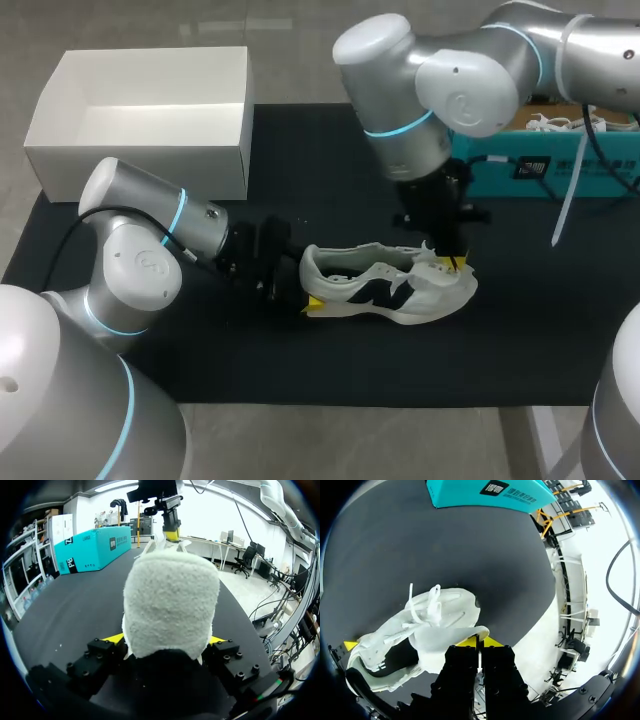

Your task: Take the shoe out of the shoebox, open the shoe tongue, remove and reinsert the insole, then place the shoe into the shoebox

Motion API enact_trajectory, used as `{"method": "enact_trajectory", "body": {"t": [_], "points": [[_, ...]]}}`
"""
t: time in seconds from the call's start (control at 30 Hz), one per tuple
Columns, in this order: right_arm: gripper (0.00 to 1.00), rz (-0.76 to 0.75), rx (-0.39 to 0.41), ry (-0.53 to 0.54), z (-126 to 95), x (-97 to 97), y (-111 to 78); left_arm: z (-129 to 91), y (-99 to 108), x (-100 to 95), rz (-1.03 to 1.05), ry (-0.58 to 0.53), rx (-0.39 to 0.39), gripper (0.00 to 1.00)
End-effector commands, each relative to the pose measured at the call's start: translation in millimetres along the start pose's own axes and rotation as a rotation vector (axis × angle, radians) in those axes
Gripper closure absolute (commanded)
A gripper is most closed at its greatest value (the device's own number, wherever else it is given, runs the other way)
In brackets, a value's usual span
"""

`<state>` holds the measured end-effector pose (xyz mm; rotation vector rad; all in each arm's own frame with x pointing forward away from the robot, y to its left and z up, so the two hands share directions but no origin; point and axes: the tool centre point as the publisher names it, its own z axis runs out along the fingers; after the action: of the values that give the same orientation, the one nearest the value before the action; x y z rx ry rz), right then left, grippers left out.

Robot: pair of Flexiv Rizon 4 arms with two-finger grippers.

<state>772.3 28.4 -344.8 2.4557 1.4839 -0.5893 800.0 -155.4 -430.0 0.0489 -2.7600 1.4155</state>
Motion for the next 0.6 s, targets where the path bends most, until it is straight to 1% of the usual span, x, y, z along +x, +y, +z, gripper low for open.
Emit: {"method": "enact_trajectory", "body": {"t": [0.03, 0.3, 0.37, 0.4, 0.5, 0.57, 0.6], "points": [[1.00, 0.069, 0.014, 0.038, 14.6, -5.8, 7.8, 0.5, 1.6, -0.8, 0.000, 0.000, 0.000, 1.00], [1.00, 0.062, 0.025, 0.059, 22.2, -2.9, 20.5, 0.5, 1.6, -0.8, 0.000, 0.000, 0.000, 1.00], [0.54, 0.059, 0.017, 0.066, 18.9, -1.5, 21.2, 0.5, 1.6, -0.8, 0.000, 0.000, 0.000, 1.00], [0.00, 0.060, 0.003, 0.071, 16.0, -0.5, 21.0, 0.5, 1.6, -0.8, 0.000, 0.000, 0.000, 1.00], [0.00, 0.036, -0.045, 0.092, 4.4, 3.8, 20.4, 0.5, 1.6, -0.8, 0.000, 0.000, 0.000, 1.00], [0.00, -0.009, -0.105, 0.123, -6.9, 9.2, 19.5, 0.5, 1.6, -0.8, 0.000, 0.000, 0.000, 1.00], [0.00, -0.040, -0.147, 0.146, -14.1, 11.4, 19.1, 0.5, 1.6, -0.8, 0.000, 0.000, 0.000, 1.00]]}}
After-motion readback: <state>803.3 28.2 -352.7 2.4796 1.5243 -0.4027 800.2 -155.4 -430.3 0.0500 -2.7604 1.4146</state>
